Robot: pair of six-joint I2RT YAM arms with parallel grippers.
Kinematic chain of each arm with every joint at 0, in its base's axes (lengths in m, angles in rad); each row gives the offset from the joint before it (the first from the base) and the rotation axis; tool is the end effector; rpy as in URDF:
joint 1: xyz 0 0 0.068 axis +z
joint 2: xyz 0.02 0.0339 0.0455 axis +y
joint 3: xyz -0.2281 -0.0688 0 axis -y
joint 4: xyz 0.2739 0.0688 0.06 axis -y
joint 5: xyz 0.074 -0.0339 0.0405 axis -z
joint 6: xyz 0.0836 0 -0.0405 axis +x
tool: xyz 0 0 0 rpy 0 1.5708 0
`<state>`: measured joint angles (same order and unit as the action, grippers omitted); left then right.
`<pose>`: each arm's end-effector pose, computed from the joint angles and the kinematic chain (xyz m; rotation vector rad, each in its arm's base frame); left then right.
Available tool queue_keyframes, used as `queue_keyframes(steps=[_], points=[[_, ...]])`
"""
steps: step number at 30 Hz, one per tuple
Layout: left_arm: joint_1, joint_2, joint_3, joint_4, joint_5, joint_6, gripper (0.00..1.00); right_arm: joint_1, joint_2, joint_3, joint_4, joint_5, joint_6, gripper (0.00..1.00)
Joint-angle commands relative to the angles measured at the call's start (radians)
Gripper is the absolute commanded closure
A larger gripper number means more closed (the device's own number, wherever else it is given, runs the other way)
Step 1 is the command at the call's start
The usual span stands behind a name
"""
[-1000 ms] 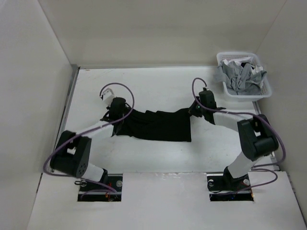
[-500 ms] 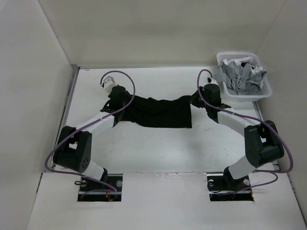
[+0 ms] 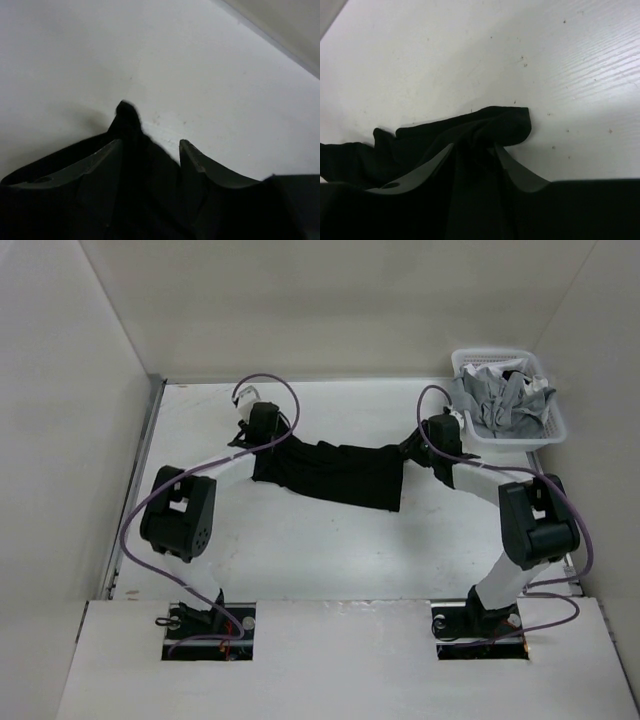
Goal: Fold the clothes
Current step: Flatten the tank top out
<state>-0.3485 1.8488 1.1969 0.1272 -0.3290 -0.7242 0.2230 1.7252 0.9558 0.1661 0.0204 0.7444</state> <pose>0.4503 -0.1349 0.1377 -0.5813 1.9969 -0.3146 0.4132 0.0920 0.1020 0.5845 2.1448 0.5231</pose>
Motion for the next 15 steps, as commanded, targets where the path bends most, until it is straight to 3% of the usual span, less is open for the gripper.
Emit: queue_keyframes(steps=[1,3,6,11,15], points=[[0.015,-0.190,-0.176,0.052,-0.071,-0.009,0.53,0.041,-0.134,-0.055,0.055,0.076,-0.026,0.57],[0.026,-0.270,-0.297,0.107,-0.077,-0.044,0.60,0.074,-0.197,-0.116,0.088,0.098,-0.042,0.57],[0.039,-0.321,-0.414,0.156,-0.047,-0.076,0.72,0.100,-0.291,-0.181,0.101,0.128,-0.039,0.67],[0.096,-0.232,-0.431,0.196,0.080,-0.130,0.78,0.146,-0.407,-0.223,0.081,0.104,-0.060,0.98],[0.139,-0.125,-0.405,0.287,0.178,-0.175,0.82,0.201,-0.405,-0.221,0.085,0.047,-0.106,1.00]])
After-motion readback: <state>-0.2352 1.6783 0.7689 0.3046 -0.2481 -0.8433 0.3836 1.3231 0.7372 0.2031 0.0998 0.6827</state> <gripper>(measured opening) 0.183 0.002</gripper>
